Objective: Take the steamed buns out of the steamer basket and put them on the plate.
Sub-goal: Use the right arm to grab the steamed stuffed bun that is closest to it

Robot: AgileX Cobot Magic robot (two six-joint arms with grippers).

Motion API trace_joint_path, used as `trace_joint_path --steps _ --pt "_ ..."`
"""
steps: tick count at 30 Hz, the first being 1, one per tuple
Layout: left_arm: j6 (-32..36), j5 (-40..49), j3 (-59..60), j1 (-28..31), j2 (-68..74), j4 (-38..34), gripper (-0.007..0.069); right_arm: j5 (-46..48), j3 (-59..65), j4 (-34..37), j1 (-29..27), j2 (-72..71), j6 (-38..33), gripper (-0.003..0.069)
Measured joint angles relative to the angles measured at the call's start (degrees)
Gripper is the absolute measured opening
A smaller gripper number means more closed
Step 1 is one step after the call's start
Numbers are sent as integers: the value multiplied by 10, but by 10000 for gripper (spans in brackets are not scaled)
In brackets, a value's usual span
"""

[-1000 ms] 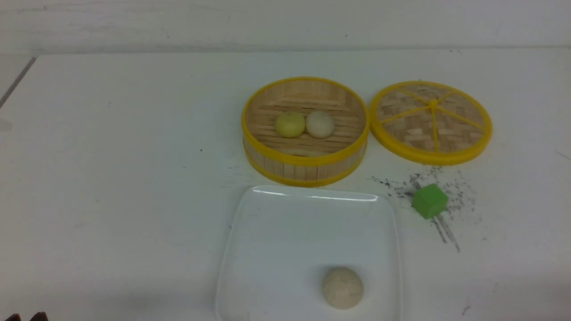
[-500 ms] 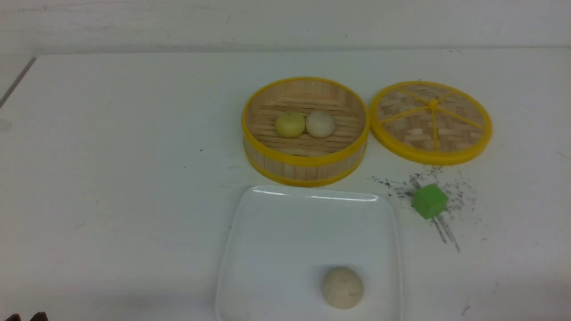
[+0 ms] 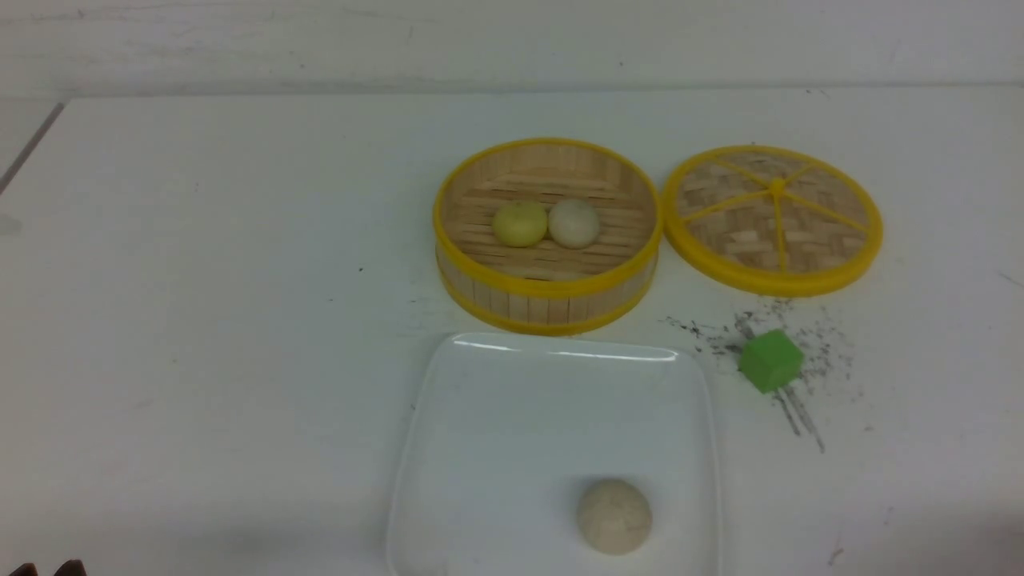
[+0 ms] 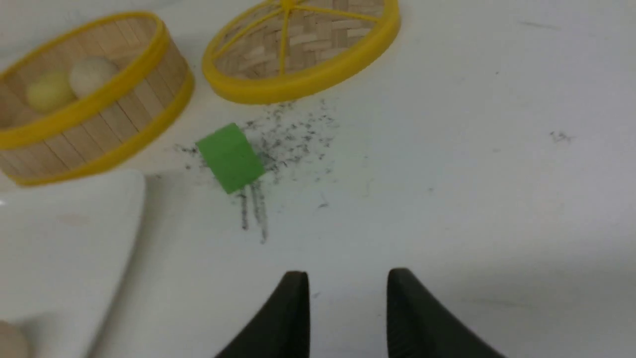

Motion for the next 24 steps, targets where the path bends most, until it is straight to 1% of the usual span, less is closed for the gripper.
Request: trace_joint_path --steps 1,5,9,13,14,15,19,24 --pt "0 0 0 0 0 0 241 -3 0 25 0 0 29 243" --pt "0 0 0 0 0 0 241 -16 0 56 0 0 50 243" --pt "0 0 0 0 0 0 241 -36 0 78 0 0 54 243" --pt "0 0 0 0 0 0 241 -78 0 129 0 0 54 243" --pt "0 0 0 0 0 0 241 -81 0 132 0 0 54 243" --pt "0 0 0 0 0 0 241 -82 0 154 0 0 55 243" --pt "0 0 0 0 0 0 241 -75 0 189 0 0 55 243" --pt "0 0 0 0 0 0 241 -57 0 197 0 0 56 243"
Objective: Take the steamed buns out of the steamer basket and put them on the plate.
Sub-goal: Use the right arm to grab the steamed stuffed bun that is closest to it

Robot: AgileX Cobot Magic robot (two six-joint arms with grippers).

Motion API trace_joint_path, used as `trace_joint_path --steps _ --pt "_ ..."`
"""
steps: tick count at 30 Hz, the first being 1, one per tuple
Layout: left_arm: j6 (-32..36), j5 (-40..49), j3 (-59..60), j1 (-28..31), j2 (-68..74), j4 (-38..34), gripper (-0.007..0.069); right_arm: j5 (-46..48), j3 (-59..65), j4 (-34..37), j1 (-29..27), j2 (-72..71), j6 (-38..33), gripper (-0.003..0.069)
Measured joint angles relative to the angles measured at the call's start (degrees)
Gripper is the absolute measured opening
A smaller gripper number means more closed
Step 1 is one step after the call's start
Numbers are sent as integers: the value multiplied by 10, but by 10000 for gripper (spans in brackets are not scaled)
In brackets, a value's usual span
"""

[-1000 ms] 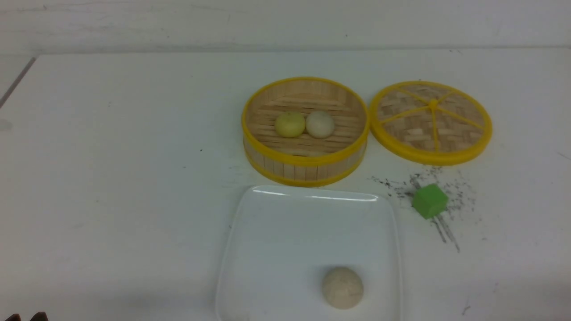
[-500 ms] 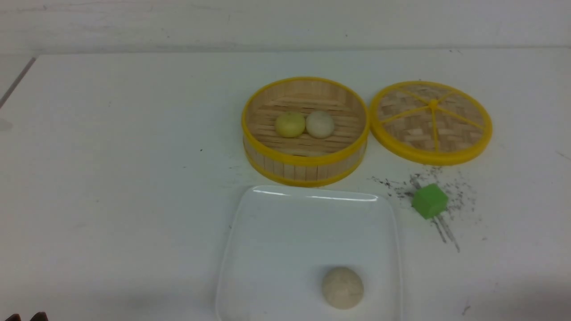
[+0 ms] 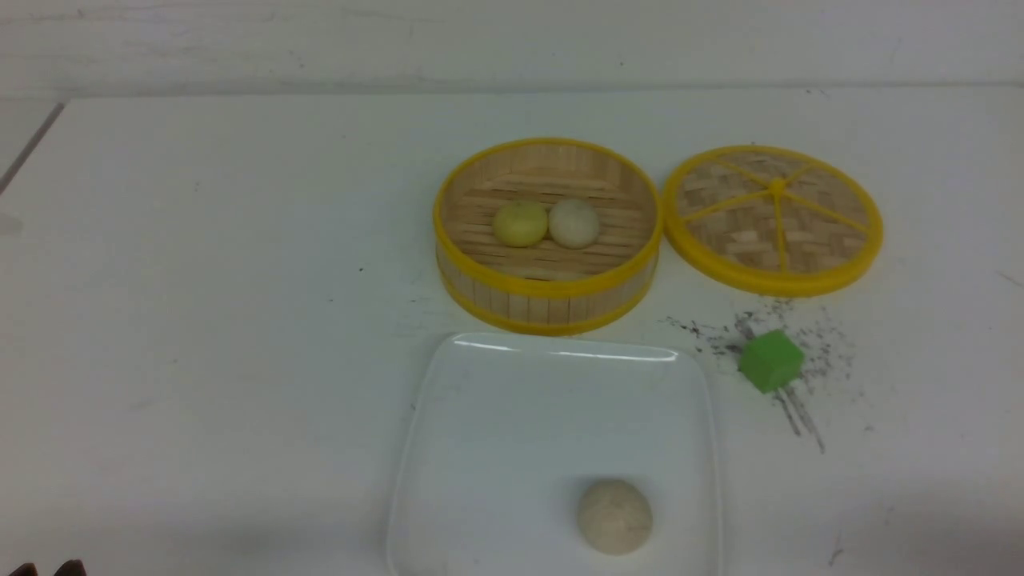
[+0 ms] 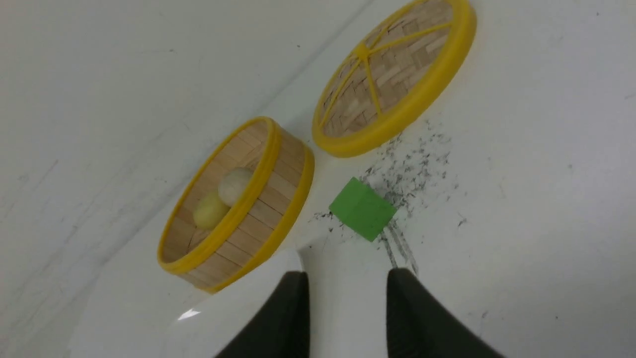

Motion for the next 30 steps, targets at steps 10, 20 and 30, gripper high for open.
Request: trace_joint_path --steps 10,20,30 --pt "0 0 0 0 0 2 241 40 0 1 0 0 0 243" --pt "0 -14 1 0 0 -12 241 49 0 1 0 0 2 243" --pt "0 -144 3 0 0 -184 241 49 0 15 0 0 -45 243"
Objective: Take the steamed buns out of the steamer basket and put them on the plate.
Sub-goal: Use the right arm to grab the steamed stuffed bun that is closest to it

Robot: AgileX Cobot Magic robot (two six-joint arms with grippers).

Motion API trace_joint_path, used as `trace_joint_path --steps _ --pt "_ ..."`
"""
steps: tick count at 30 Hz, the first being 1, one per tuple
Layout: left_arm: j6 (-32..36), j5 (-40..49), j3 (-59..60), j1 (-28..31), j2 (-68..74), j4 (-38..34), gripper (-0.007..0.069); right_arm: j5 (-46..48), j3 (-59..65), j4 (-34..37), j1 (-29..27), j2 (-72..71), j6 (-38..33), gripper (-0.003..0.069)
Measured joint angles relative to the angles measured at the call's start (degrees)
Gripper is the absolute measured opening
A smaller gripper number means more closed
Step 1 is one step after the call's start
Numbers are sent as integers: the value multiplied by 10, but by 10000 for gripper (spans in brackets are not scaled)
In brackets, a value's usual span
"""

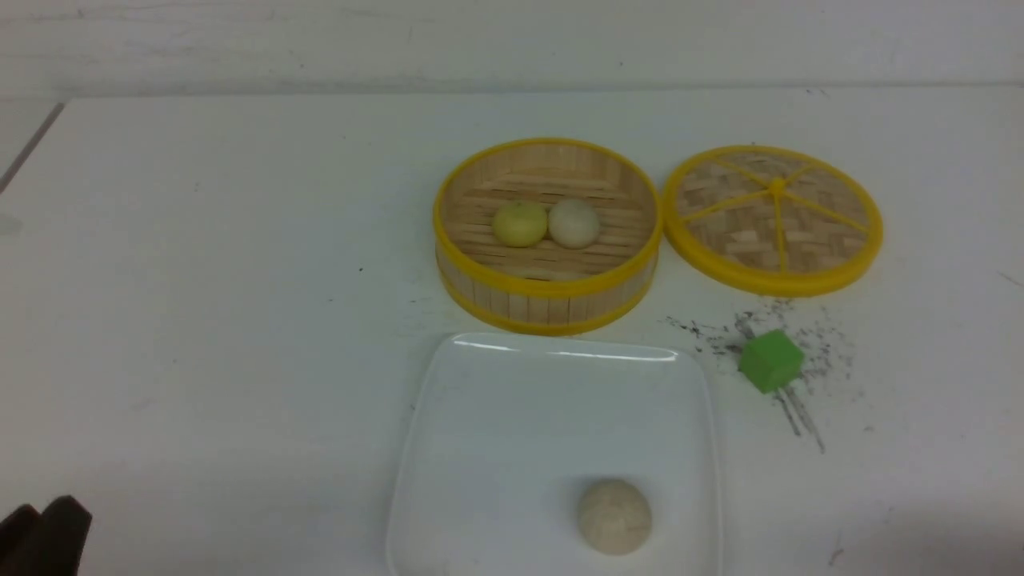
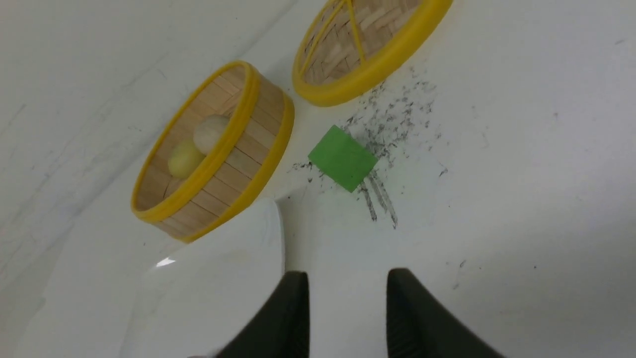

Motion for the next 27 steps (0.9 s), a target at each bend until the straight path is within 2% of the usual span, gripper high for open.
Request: trace_joint_path --steps 7,9,13,19,23,24,25,27 --pt "0 -71 0 0 0 -97 241 -10 0 60 0 0 -95 243" --pt "0 -78 0 0 0 -159 241 -17 0 89 0 0 -138 243" --pt "0 -77 0 0 0 -235 241 -20 0 137 0 0 -206 243" --pt "0 -66 0 0 0 -268 244 -23 0 207 0 0 -305 243" --pt "-1 -19 0 0 0 -283 262 -25 -1 257 0 0 -376 243" --pt "-1 -1 0 0 0 -284 282 -23 -8 275 0 0 -417 243" --pt "-1 -1 0 0 0 -284 286 -22 -9 277 0 0 -429 243" --pt "-1 11 0 0 0 -285 347 -12 -25 297 0 0 -497 243"
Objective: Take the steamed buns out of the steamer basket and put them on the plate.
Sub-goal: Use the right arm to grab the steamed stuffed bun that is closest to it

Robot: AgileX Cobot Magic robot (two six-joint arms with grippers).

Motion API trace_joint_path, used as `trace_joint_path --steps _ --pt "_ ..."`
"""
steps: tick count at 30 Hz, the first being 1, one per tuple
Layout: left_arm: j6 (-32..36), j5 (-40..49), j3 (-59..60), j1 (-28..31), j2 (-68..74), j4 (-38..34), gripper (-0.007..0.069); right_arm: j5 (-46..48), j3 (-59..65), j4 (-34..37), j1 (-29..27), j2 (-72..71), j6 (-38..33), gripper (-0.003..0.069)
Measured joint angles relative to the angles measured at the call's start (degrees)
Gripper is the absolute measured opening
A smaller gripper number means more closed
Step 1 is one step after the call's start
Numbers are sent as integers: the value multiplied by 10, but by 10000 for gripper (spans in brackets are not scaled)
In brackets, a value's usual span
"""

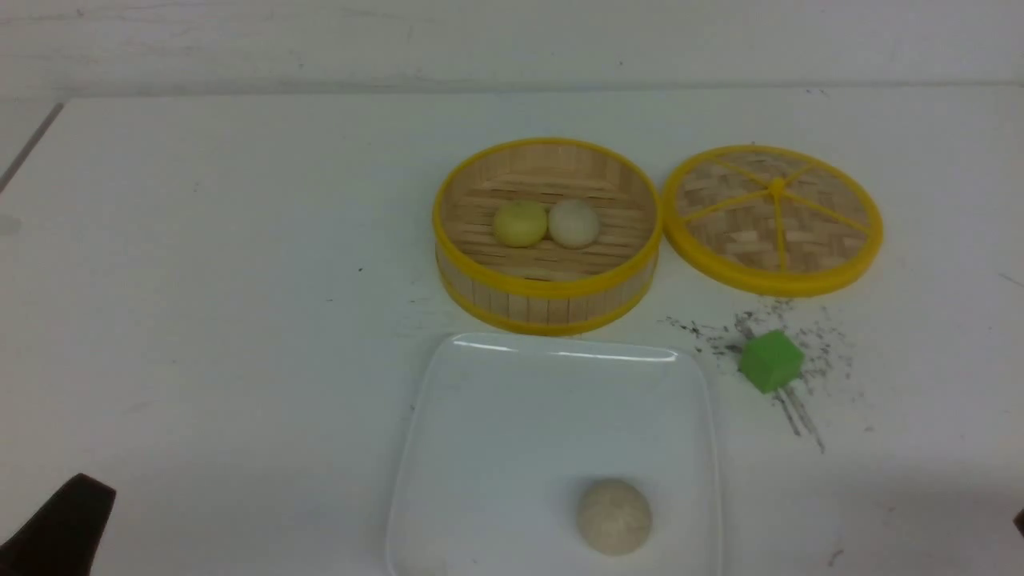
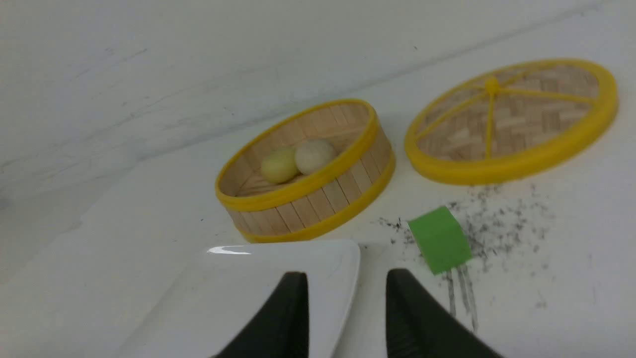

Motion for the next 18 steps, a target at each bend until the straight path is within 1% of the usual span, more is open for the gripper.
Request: trace_joint_path --steps 1,3,4,5,7,9,13,14,18 --pt "0 1 0 0 0 0 364 5 -4 13 0 0 -24 243" --pt "0 7 0 0 0 -2 424 17 -10 45 0 0 -53 243" --pt "0 13 0 0 0 -6 445 21 -11 75 0 0 -66 243" --pt "0 16 0 0 0 -7 449 22 -11 75 0 0 -68 243" --pt "0 37 0 0 0 -18 470 32 -12 118 0 0 -88 252" --pt "6 62 0 0 0 -22 475 56 -17 135 0 0 -113 277" --pt "40 95 -5 0 0 -22 475 89 -33 137 0 0 -129 346" --pt "60 105 -14 0 0 -22 476 92 -39 137 0 0 -129 361" --pt "105 109 -52 0 0 -22 476 100 -65 125 0 1 -131 410"
